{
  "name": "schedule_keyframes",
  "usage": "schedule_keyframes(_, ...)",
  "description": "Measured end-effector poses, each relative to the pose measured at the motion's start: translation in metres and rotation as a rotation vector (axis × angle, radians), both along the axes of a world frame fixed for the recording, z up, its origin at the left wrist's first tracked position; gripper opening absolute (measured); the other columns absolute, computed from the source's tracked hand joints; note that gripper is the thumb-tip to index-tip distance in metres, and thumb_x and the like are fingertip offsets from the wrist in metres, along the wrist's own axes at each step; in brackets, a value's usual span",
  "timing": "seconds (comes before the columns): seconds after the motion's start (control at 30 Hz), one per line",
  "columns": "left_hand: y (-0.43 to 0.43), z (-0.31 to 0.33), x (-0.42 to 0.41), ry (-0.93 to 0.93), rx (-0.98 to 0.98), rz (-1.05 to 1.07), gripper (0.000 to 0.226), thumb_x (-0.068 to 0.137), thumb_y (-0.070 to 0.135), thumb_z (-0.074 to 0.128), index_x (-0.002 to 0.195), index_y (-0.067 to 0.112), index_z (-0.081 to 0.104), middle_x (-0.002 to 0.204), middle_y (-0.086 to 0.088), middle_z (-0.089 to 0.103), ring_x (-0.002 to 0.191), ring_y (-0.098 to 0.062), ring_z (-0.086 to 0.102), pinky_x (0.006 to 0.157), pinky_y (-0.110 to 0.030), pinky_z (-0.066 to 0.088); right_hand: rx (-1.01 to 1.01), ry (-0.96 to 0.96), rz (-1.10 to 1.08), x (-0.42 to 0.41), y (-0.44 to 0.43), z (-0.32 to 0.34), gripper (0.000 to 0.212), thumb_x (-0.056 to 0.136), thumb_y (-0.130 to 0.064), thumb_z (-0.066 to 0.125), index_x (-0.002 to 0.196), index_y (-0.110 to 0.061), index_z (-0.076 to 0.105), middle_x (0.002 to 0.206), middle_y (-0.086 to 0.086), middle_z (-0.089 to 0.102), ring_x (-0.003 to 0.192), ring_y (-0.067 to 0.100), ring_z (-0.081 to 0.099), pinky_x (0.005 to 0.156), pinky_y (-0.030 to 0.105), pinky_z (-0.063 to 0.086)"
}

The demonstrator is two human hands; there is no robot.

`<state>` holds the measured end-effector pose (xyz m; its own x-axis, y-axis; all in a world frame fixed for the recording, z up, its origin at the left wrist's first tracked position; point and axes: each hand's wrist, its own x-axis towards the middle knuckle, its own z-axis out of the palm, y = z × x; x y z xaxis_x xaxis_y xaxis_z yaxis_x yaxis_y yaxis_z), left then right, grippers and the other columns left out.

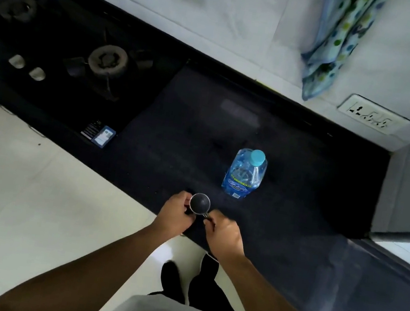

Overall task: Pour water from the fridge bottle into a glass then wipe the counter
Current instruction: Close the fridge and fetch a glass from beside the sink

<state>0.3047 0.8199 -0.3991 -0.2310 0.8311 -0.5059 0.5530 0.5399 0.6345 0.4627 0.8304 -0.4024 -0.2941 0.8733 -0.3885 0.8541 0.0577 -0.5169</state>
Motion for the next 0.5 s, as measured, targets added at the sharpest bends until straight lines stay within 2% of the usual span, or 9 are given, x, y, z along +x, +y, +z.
schedule_keyframes(0.07, 0.001, -0.0011, 0.0014, 0.045, -0.001, -0.022, 0.037, 0.08, 0.009, 0.073, 0.114, 0.015, 0.064, 0.113, -0.005, 0.065, 0.102, -0.02, 0.064, 0.087, -0.027, 0.049, 0.0, -0.013, 0.019, -0.0004, 0.0007, -0.0022, 0.019, 0.098, -0.028, 0.057, 0.102, -0.009, 0.06, 0.095, 0.013, 0.07, 0.087, 0.032, 0.066, 0.074, 0.037, 0.05)
schedule_keyframes(0.2, 0.0014, -0.0041, 0.0048, 0.101, -0.002, -0.039, 0.042, 0.081, 0.01, 0.073, 0.121, 0.015, 0.062, 0.118, -0.011, 0.056, 0.103, -0.027, 0.061, 0.091, -0.027, 0.045, -0.012, -0.042, 0.059, 0.0006, 0.0031, -0.0045, 0.021, 0.099, -0.03, 0.055, 0.107, -0.01, 0.06, 0.101, 0.012, 0.07, 0.092, 0.031, 0.066, 0.081, 0.039, 0.052)
schedule_keyframes(0.5, 0.0014, -0.0041, 0.0042, 0.102, -0.036, -0.061, 0.049, 0.081, 0.008, 0.071, 0.127, 0.014, 0.056, 0.126, -0.012, 0.054, 0.116, -0.029, 0.056, 0.1, -0.034, 0.043, -0.046, 0.016, 0.074, 0.003, 0.01, -0.0014, 0.02, 0.096, -0.031, 0.06, 0.102, -0.013, 0.057, 0.099, 0.009, 0.068, 0.093, 0.029, 0.065, 0.08, 0.036, 0.052)
